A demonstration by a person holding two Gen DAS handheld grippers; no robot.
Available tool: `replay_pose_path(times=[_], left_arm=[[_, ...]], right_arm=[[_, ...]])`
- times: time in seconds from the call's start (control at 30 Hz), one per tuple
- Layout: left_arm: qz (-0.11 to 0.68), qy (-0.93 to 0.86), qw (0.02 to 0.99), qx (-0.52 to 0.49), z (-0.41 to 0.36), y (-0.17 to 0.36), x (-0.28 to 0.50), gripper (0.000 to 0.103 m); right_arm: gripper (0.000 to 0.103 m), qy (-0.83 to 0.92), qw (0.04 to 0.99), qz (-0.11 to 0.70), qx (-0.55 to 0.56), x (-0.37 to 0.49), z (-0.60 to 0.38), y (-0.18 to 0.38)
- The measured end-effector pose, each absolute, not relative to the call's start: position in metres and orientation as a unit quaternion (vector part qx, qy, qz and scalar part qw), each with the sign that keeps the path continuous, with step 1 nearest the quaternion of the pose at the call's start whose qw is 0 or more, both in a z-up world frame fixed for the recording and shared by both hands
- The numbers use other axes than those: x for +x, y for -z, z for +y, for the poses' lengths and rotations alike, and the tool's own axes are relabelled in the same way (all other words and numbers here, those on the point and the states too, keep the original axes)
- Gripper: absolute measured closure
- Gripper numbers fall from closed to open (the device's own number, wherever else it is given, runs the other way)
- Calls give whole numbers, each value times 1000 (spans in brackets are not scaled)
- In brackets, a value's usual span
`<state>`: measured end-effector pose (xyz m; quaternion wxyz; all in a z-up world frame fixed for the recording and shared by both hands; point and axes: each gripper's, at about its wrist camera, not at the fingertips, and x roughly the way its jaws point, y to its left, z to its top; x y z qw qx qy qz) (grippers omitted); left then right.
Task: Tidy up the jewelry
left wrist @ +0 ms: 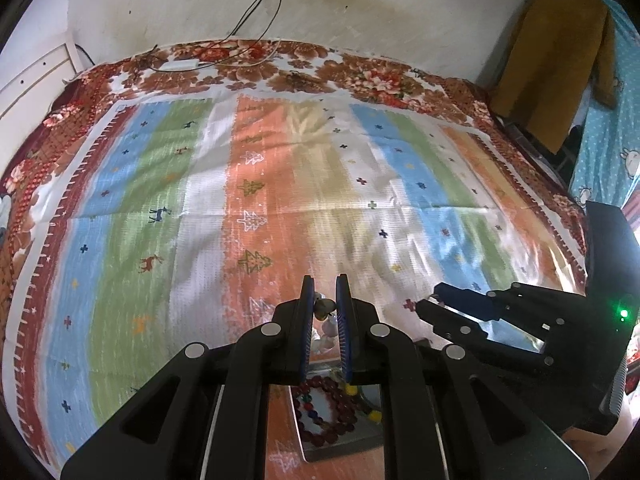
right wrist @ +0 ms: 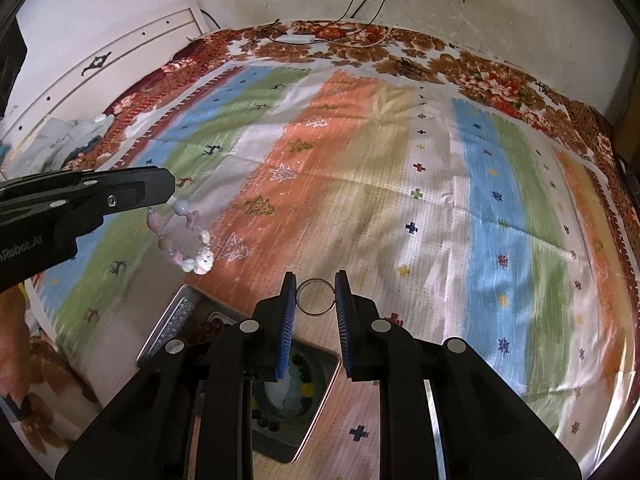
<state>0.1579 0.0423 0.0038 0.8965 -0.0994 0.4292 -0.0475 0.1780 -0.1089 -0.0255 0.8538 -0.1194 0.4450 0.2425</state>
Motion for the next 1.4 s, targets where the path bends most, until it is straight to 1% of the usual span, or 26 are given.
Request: replay_pose_path(times=[0.47,0.63,0.67,0.7,0.73,0.77,0.83,0.9,0.93,0.97,1.0,1.07,1.1,1.17,1.27,1.3,1.37,1.4], left_arm=[[423,66,898,-97,26,-4,124,92],[442,64,889,-99,21,7,115,91],[445,62,888,-100,21,9,113,82],[448,59,886,-101,22,10,111,75],[448,54,887,-102,23,11,108,69],[447,50,887,-103,25,12,106,69],[445,43,888,-110,29,12,101,67],[445,37,888,-113,32,13,96,64],[445,35,888,-112,33,14,93,60],[445,34,888,-111,34,15,90,56],[445,34,888,-110,34,15,88,55],[445,34,888,-107,34,16,83,47],[444,33,889,-105,33,17,80,45],[442,31,891,-96,31,17,75,36],[440,32,893,-90,27,18,67,26],[439,34,893,-89,26,19,64,24],[438,36,894,-85,24,20,59,17],[436,38,895,-82,22,20,55,15]], right_arm=[[83,-270,841,457,-100,149,-115,30],[83,-276,837,459,-107,138,-115,35],[80,-278,837,457,-111,136,-114,35],[70,-277,838,457,-111,135,-115,35],[64,-272,841,456,-109,134,-118,34],[61,-268,842,455,-107,134,-120,34],[61,-260,845,454,-107,132,-126,34],[61,-253,848,453,-104,130,-132,33],[60,-248,851,451,-102,129,-136,33],[54,-241,856,446,-99,127,-141,32],[51,-234,863,438,-95,125,-146,29],[49,-235,867,431,-87,119,-153,26],[45,-235,869,429,-80,117,-157,25],[43,-231,871,427,-73,114,-164,25],[39,-230,872,427,-65,109,-173,26],[34,-236,870,428,-58,107,-177,26],[29,-250,866,431,-39,103,-183,27],[24,-250,866,431,-34,101,-186,28]])
